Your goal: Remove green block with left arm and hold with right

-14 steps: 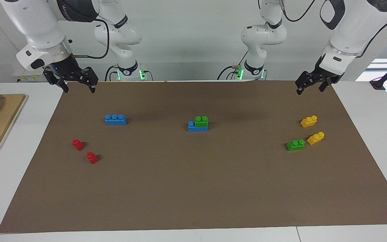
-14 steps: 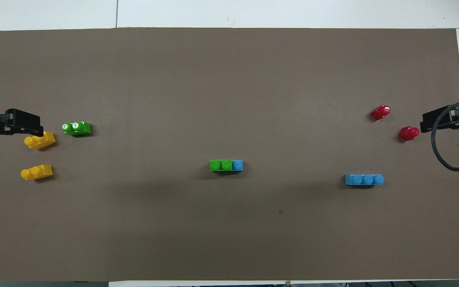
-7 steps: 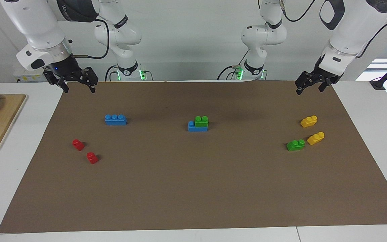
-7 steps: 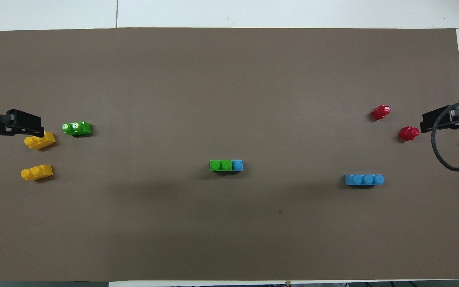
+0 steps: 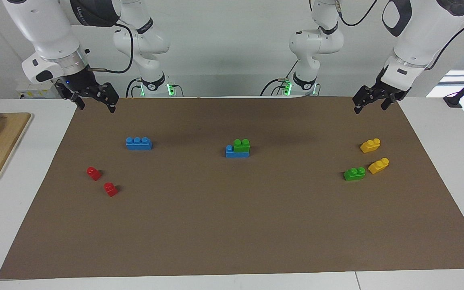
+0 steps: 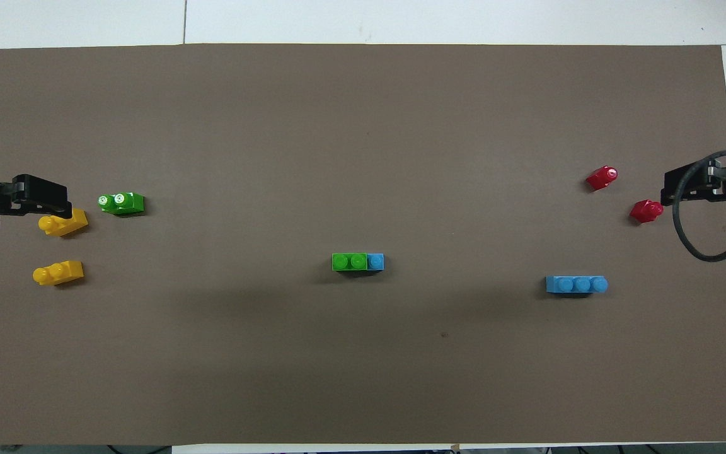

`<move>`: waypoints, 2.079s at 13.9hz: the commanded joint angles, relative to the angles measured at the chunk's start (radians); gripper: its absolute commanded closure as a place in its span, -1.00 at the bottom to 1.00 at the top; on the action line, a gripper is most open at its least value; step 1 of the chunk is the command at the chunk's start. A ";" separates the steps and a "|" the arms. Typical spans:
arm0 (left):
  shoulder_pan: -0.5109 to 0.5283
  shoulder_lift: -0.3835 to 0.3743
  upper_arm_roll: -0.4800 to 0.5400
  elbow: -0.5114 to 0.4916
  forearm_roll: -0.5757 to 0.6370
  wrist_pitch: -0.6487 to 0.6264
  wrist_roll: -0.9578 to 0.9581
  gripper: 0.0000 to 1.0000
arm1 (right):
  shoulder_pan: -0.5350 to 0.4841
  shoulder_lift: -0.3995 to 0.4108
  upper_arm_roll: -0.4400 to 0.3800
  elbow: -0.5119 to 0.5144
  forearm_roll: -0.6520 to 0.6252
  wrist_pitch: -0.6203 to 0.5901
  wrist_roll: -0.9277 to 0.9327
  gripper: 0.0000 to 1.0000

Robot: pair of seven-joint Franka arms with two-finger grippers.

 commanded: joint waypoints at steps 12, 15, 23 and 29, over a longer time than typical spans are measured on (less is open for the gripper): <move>-0.141 -0.045 -0.029 -0.102 -0.080 0.067 -0.730 -1.00 | 0.000 -0.042 0.012 -0.165 0.268 0.034 0.835 -0.97; -0.146 -0.058 -0.029 -0.155 -0.121 0.096 -0.992 -1.00 | 0.016 -0.032 0.015 -0.211 0.370 0.106 0.970 -0.97; -0.271 -0.079 -0.049 -0.172 -0.123 0.061 -1.480 -1.00 | 0.205 0.093 0.018 -0.248 0.461 0.334 1.263 -0.97; -0.298 -0.065 -0.056 -0.217 -0.158 0.219 -1.738 -1.00 | 0.251 0.136 0.018 -0.293 0.515 0.455 1.394 -0.97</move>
